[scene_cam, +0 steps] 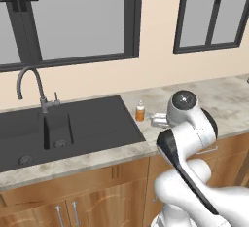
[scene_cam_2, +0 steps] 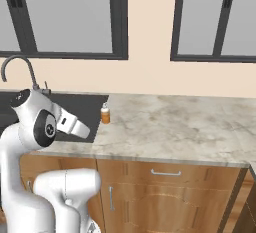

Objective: Restock the sink supplies by placing the sponge and soap dispenser on the counter and next to the sink. Make sure the soap dispenser is upright.

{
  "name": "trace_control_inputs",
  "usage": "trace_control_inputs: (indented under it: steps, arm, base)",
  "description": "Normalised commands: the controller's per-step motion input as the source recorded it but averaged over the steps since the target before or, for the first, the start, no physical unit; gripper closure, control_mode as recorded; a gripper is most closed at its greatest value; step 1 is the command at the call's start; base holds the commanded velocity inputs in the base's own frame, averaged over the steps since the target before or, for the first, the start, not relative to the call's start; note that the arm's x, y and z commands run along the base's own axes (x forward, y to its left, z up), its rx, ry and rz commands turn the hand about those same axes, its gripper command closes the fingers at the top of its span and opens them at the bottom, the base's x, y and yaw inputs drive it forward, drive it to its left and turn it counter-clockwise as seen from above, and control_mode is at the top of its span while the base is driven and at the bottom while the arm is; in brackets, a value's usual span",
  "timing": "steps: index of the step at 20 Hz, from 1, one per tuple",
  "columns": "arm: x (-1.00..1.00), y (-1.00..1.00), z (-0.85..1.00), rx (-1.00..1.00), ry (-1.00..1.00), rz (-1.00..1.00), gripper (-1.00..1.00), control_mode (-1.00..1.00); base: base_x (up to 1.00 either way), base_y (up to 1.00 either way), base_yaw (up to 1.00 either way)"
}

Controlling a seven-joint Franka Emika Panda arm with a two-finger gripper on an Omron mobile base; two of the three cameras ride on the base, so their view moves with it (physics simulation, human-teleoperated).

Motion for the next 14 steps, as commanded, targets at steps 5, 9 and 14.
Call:
trace_control_inputs:
  steps: [5, 9, 14]
  arm:
    - [0.0, 0.06, -0.17, -0.01, 0.12, 0.17, -1.0, -1.0]
    - [-0.06, 0.0, -0.02, -0.01, -0.02, 0.03, -1.0, 1.0]
    - [0.0, 0.0, 0.0, 0.0, 0.0, 0.0, -1.0, 1.0]
  base:
    - [0.0, 0.0, 0.0]
    - [-0.33, 0.0, -0.15]
    - [-0.81, 0.0, -0.74]
